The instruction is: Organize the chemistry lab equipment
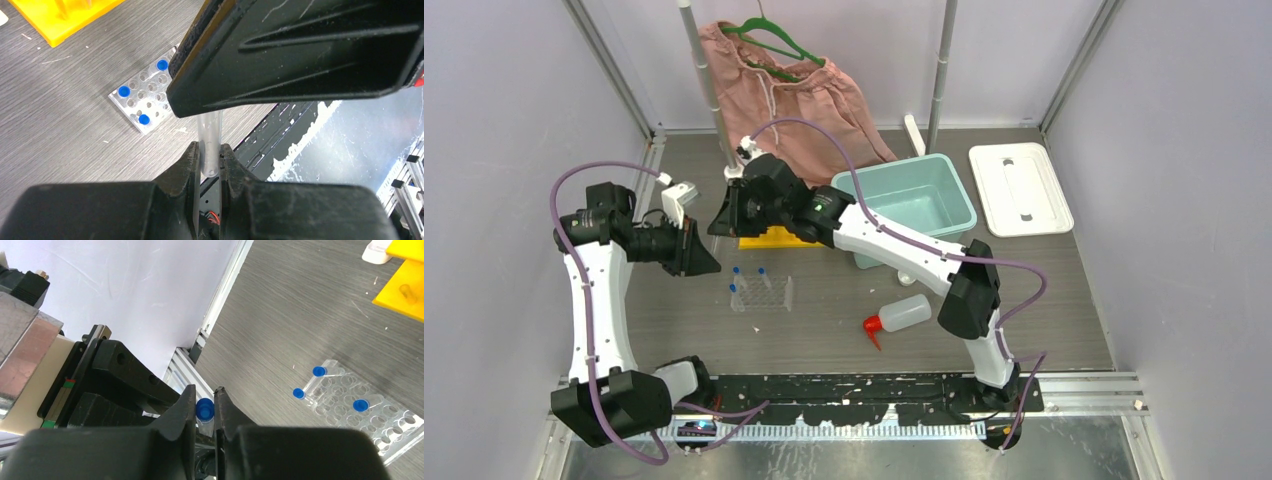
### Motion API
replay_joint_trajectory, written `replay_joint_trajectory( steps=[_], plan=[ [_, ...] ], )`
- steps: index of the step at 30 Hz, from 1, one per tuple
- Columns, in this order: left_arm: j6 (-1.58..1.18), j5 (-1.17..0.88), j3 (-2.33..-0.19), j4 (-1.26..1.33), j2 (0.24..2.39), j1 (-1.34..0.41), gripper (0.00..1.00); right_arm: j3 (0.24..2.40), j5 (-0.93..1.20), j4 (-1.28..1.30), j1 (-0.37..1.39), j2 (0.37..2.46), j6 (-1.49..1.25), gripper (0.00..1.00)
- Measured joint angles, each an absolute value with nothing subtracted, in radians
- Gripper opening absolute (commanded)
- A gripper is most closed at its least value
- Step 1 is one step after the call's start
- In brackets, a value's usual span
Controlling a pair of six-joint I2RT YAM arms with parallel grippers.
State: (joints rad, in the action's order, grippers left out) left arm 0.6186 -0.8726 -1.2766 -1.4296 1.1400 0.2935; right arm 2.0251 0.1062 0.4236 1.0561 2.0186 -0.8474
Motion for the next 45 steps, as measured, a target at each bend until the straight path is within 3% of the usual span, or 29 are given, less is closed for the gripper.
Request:
replay_joint_trajectory(
  steps=[2,5,7,11,18,28,45],
  plan=[
    [0.623,-0.872,-1.277,-1.436,1.139,0.294,0.2,2.025,0.122,0.429,1.05,2.019,-0.846,0.01],
    [0.624,-0.87,-1.277,-1.433,1.139,0.292,0.56,2.025,0.136,0.436,1.043,2.018,-0.838,0.01],
    [0.62,-0.859,-1.277,-1.429,1.139,0.292,0.65,2.025,0.125,0.458,1.041,2.018,-0.817,0.01],
    [0.585,-0.83,-1.277,-1.422,1.151,0.292,0.91,1.976,0.074,0.481,1.036,1.992,-0.772,0.01],
    [0.498,-0.752,-1.281,-1.381,1.224,0.292,0.98,1.777,-0.07,0.493,1.037,1.866,-0.688,0.01],
    [0.371,-0.582,-1.291,-1.312,1.311,0.292,0.99,1.414,-0.325,0.204,1.198,1.757,-0.44,0.01],
    [0.342,-0.518,-1.291,-1.298,1.323,0.292,0.99,1.263,-0.506,-0.26,1.273,1.883,-0.216,0.01]
  ],
)
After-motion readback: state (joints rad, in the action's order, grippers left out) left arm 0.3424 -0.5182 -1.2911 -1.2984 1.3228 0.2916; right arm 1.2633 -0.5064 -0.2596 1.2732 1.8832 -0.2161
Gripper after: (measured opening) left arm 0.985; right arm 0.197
